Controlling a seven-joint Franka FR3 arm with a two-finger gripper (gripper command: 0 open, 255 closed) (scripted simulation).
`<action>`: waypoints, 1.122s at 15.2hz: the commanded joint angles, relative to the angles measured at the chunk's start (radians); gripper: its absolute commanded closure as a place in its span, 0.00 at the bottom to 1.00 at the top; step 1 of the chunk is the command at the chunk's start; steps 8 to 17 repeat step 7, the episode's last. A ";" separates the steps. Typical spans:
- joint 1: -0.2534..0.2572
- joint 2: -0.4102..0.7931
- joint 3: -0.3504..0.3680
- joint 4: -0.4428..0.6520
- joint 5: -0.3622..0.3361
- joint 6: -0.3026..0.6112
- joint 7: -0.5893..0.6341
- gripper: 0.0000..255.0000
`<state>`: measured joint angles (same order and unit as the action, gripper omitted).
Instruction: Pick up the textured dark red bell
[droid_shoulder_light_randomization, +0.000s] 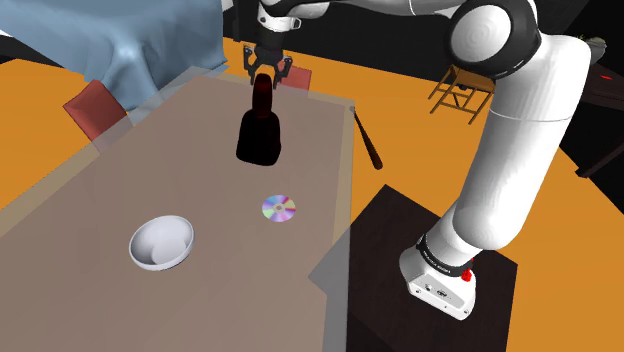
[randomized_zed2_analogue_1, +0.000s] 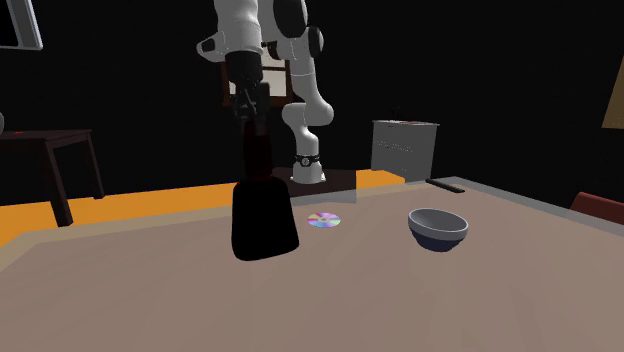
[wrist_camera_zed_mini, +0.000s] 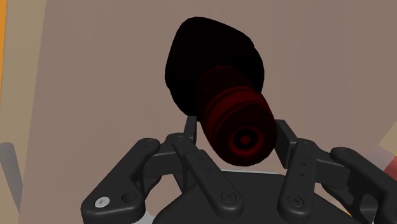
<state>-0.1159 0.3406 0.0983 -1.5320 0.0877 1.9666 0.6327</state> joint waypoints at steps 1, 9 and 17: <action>0.001 -0.004 0.000 0.030 -0.001 -0.029 0.004 1.00; 0.001 -0.007 0.000 0.082 -0.002 -0.083 0.009 1.00; 0.001 -0.007 0.000 0.082 -0.002 -0.083 0.009 1.00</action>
